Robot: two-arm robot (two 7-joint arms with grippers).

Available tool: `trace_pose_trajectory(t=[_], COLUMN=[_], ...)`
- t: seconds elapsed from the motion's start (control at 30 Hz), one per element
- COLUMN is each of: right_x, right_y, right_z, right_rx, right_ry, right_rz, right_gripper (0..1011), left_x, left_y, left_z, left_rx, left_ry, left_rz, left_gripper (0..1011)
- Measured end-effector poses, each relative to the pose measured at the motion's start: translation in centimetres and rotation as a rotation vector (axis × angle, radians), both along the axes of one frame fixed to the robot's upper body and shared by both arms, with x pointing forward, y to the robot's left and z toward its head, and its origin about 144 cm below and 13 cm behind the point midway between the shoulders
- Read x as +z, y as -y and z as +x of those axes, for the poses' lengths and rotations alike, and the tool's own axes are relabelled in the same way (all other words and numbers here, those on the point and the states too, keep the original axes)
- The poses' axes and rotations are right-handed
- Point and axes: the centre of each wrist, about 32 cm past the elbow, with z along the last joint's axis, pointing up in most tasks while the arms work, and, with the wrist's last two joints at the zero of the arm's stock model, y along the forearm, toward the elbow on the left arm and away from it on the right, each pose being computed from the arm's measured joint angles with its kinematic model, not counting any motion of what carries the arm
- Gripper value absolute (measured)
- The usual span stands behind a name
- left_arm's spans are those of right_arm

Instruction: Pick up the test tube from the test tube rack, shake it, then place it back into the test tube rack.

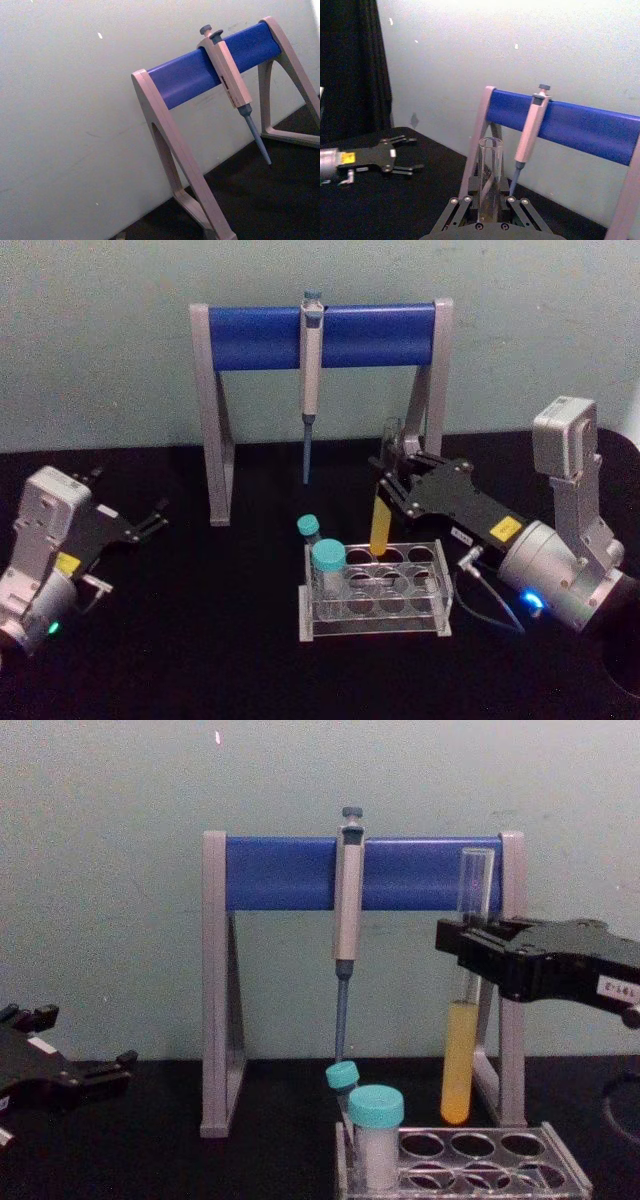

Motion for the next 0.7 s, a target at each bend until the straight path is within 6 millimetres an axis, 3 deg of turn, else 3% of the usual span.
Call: trace_pose_trajectory(t=[0.7], right_x=[-0.1], right_y=[0.1], right_z=[3.2], right_rx=[-0.069], right_ry=[0.012], right_rz=[-0.017], right_gripper=[235], left_x=[0.0], left_y=[0.0], left_z=[0.0], left_rx=[0.000], left_ry=[0.000], left_rz=[0.000], left_gripper=[1001])
